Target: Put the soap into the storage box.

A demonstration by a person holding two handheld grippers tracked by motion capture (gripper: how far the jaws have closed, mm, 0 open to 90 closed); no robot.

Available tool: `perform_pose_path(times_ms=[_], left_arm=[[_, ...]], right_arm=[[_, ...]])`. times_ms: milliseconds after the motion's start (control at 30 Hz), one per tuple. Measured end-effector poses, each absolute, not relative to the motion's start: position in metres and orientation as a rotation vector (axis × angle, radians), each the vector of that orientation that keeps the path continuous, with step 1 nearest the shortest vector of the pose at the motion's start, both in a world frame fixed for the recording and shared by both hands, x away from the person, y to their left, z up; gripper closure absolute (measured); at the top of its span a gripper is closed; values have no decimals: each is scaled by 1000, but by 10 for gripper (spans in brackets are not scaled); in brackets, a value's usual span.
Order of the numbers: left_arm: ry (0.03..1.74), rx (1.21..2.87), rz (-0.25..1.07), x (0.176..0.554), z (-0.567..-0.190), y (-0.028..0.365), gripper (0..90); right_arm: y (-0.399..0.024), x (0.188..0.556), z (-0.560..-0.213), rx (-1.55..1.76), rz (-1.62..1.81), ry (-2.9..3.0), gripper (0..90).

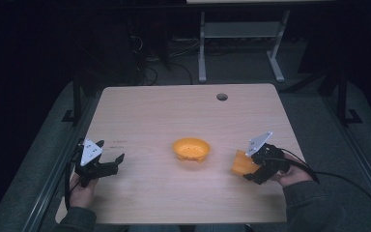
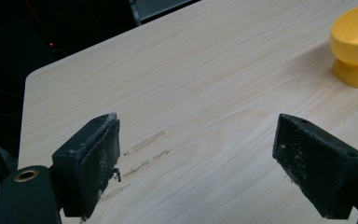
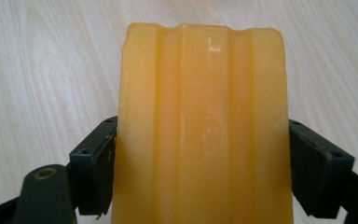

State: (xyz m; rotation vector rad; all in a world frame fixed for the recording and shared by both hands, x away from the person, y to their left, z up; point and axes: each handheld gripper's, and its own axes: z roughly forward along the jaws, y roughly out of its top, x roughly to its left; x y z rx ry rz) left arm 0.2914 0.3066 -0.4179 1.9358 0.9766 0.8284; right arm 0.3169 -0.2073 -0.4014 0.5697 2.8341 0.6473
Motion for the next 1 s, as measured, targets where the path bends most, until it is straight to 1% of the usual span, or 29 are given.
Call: perform_pose_path(times_ms=[633, 1000], left_arm=[[977, 1936, 829, 291, -417, 307, 141], [978, 1937, 827, 291, -417, 307, 141]], right_arm=[[-181, 335, -373, 458, 640, 2832, 207], [-163, 349, -364, 410, 630, 2854, 207]])
